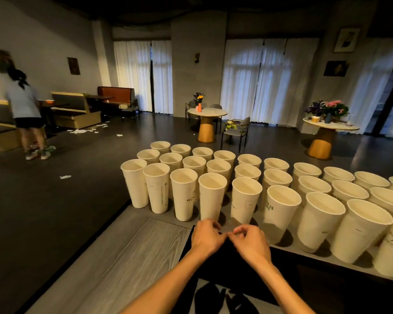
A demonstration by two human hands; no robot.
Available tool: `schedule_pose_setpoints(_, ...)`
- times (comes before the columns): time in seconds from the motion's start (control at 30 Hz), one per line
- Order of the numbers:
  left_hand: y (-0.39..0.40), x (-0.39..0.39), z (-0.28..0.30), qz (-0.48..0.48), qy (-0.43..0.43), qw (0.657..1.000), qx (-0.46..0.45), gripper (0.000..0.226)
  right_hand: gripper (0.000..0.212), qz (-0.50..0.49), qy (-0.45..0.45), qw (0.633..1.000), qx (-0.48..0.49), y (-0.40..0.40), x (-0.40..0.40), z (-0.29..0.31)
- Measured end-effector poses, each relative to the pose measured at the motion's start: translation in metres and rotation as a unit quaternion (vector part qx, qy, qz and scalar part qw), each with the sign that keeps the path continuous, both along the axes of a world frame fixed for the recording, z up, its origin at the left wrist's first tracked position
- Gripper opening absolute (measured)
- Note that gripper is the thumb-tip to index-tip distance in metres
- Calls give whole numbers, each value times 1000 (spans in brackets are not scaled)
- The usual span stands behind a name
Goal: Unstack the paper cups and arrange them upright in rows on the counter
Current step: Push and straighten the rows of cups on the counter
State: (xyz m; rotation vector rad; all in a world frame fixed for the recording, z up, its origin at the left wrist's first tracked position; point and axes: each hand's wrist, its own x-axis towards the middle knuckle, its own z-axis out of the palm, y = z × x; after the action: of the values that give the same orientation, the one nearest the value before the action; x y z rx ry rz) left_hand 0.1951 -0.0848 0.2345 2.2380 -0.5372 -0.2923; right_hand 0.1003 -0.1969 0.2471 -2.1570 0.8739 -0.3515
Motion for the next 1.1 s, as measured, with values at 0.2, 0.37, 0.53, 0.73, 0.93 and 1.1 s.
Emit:
schedule_pose_setpoints(0.2, 72, 34, 6, 78, -2, 997, -8, 9, 50, 54, 22, 998, 2, 35, 50, -10)
schedule_pose_setpoints(0.37, 96, 66, 2, 114, 51, 992, -3, 63, 59, 27, 27, 999, 17, 47, 78, -15)
schedule_pose_setpoints(0.53, 84, 84, 0, 122, 65, 990, -11, 72, 52, -31, 46, 998, 19, 47, 93, -17)
schedule_pose_setpoints(0.73, 67, 99, -6, 105, 81, 991, -30, 81, 70, -45, 33, 998, 30, 36, 108, -22)
schedule_pose_setpoints(0.93, 59, 129, -38, 94, 73, 992, -45, 89, 73, -67, 18, 997, 37, 33, 118, -25)
schedule_pose_setpoints(1.1, 60, 119, -19, 86, 30, 996, -13, 87, 70, -54, 5, 998, 41, 25, 120, -41)
